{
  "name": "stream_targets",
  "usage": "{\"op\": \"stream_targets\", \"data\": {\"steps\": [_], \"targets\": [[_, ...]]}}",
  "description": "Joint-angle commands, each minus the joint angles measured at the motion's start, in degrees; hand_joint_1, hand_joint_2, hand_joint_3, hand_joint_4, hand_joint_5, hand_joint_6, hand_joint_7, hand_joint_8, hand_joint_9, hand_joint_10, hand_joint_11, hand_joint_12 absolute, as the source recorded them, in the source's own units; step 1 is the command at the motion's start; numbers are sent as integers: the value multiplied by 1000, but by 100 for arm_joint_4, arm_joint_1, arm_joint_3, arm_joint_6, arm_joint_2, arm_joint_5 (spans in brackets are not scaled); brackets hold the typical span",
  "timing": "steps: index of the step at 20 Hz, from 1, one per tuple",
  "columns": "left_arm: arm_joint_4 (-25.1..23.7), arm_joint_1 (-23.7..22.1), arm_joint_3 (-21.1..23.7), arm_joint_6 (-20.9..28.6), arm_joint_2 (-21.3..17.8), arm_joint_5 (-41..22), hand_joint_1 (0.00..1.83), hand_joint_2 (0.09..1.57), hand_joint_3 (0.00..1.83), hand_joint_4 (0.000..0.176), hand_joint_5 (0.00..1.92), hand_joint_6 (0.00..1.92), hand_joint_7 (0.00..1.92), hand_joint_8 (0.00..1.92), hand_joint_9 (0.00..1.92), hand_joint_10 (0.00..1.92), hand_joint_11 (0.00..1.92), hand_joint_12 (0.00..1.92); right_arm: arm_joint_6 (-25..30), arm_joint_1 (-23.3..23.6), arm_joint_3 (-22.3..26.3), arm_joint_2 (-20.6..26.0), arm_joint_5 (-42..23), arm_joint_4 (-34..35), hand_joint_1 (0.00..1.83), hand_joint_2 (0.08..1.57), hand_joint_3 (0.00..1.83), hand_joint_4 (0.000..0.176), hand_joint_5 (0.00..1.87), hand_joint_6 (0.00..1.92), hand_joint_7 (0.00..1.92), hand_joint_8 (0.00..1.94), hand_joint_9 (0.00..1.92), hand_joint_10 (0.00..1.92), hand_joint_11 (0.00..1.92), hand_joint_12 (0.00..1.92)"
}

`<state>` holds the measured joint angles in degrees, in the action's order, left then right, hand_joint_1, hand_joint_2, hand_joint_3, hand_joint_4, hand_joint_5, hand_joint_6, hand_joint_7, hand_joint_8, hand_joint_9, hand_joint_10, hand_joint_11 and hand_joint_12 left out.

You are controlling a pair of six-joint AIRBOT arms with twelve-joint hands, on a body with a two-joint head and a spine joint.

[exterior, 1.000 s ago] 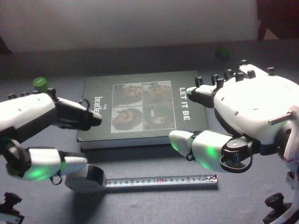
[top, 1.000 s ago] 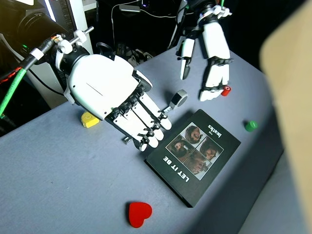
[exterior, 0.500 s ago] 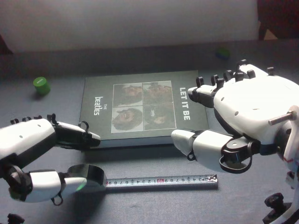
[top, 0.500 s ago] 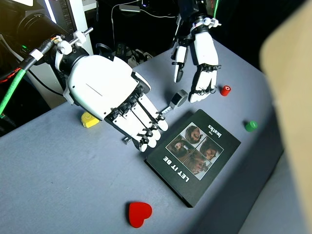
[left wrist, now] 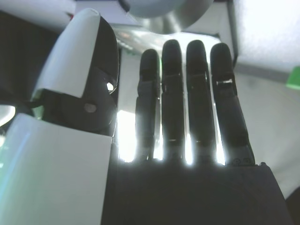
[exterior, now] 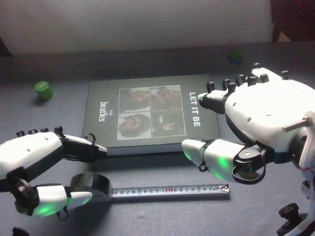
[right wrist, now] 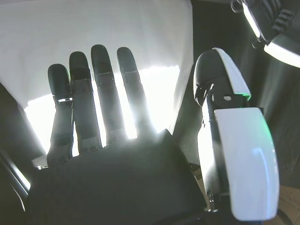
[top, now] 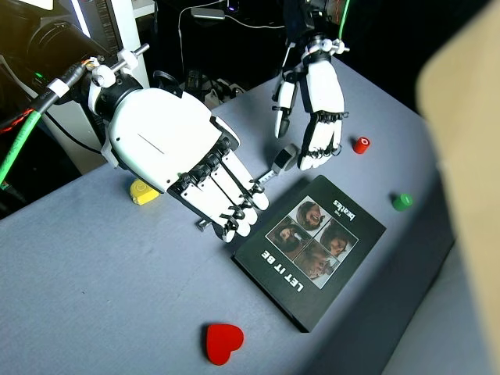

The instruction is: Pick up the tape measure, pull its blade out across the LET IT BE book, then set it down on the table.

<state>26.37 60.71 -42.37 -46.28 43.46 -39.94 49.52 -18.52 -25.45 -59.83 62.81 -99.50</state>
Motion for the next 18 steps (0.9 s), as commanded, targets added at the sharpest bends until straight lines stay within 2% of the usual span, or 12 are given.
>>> {"op": "stream_targets", "data": {"steps": [1,7,18], "targets": [[-98,-13,-36,-8,41,-575,1020,1113,0,0,600,14,684,14,607,11,336,664,38,35,33,33,184,-506,168,1180,0,14,386,3,428,1,390,6,11,1149],[-98,106,-130,-88,163,-575,1019,1122,3,0,590,2,670,1,602,2,326,656,43,29,33,38,176,-506,173,1181,0,5,399,6,453,7,396,6,0,1150],[-23,247,-281,-305,382,-596,1006,1138,4,0,582,0,666,0,591,0,297,645,44,24,33,38,156,-506,193,1172,0,7,381,0,449,1,398,5,28,1173]]}}
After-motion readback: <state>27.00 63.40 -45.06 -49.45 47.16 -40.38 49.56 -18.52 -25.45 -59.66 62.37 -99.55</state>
